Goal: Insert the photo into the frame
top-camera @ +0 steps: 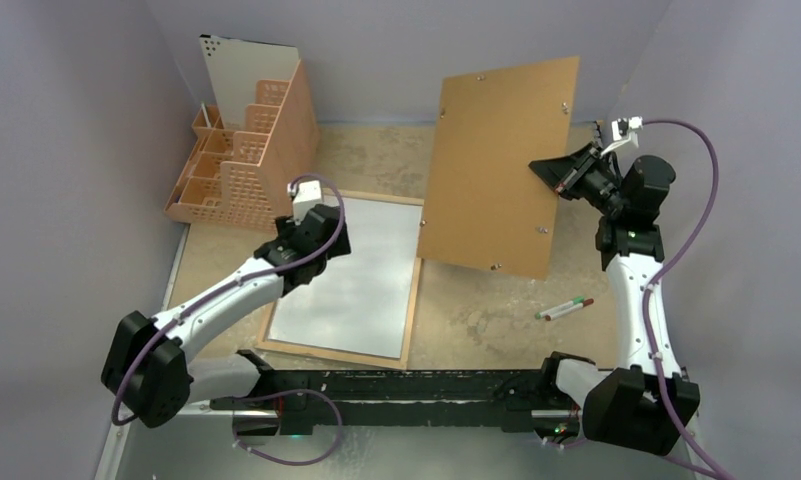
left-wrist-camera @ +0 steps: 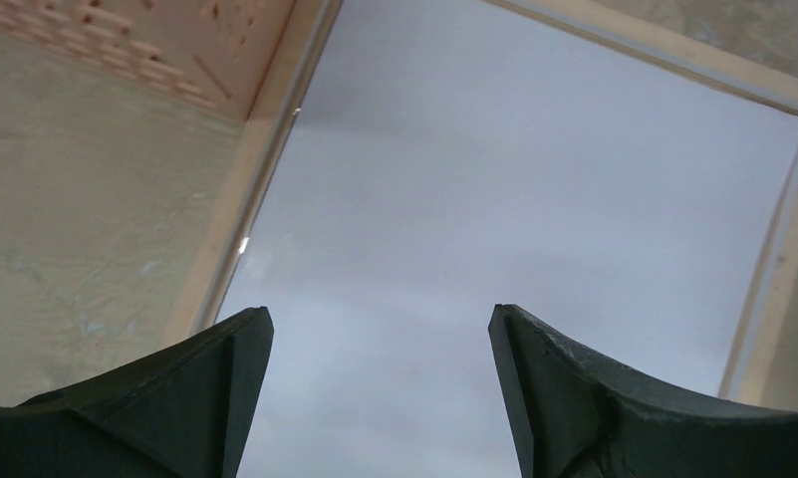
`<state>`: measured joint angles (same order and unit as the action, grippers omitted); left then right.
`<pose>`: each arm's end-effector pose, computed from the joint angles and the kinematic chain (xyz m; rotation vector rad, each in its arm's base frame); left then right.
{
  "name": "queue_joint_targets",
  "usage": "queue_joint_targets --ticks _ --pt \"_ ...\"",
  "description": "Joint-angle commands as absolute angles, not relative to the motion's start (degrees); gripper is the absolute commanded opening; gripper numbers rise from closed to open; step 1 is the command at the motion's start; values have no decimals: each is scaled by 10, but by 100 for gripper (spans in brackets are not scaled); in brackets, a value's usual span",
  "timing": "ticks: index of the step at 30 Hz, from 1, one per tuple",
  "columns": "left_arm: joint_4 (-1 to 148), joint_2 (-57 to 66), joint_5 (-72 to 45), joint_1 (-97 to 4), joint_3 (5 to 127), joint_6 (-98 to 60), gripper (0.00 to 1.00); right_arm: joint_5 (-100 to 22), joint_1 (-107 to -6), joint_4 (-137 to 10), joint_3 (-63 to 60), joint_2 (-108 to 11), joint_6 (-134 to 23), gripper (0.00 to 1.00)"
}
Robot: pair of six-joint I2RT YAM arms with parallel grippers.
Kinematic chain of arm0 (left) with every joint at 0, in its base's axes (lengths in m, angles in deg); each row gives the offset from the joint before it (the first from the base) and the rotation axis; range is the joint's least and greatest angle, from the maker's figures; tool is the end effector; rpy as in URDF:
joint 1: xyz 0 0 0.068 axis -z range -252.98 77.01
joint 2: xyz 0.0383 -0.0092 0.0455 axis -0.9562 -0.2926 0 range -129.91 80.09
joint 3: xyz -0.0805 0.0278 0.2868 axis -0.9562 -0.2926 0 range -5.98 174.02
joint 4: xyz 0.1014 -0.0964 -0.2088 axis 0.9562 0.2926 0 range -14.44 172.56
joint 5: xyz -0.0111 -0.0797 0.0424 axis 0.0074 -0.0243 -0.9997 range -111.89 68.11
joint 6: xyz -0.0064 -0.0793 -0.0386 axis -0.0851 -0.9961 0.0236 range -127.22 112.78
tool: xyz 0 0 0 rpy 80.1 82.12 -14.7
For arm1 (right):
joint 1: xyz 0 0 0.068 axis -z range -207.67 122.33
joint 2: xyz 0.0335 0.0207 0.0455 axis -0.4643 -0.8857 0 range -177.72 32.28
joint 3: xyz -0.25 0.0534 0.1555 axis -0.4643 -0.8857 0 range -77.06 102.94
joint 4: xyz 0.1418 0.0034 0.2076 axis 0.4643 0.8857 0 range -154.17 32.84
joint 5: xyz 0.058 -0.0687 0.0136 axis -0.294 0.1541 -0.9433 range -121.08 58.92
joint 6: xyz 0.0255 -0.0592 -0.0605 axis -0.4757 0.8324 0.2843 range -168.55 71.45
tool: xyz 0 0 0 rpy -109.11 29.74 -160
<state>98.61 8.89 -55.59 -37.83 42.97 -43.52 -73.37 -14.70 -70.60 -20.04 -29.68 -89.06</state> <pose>0.2407 -0.1163 0.2569 -0.2940 2.1838 0.0124 0.2592 -0.0054 0.4136 0.1448 1.6243 0.9397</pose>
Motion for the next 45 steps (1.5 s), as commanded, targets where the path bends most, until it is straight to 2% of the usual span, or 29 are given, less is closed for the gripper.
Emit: queue_joint_targets --ticks 1,3,8,18,25,30,37,45 --pt "935 148 -660 -379 360 -489 87 -776 -148 -776 -209 -277 -915 0" --pt "912 160 -676 -380 322 -472 99 -777 -148 -776 -216 -275 -915 0" --pt "893 134 -683 -413 298 -470 99 -784 -150 -777 -231 -272 -921 0" --pt "794 115 -537 -550 250 -461 99 -782 -162 -752 -214 -268 -923 0" --pt "707 107 -462 -603 187 -481 99 -766 -171 -730 -205 -273 -909 0" --pt "691 95 -398 -606 174 -497 98 -759 -171 -727 -205 -273 -908 0" --pt "687 73 -296 -606 183 -535 93 -741 -171 -698 -203 -277 -909 0" --pt "594 34 -175 -593 182 -611 86 -755 -172 -668 -218 -282 -917 0"
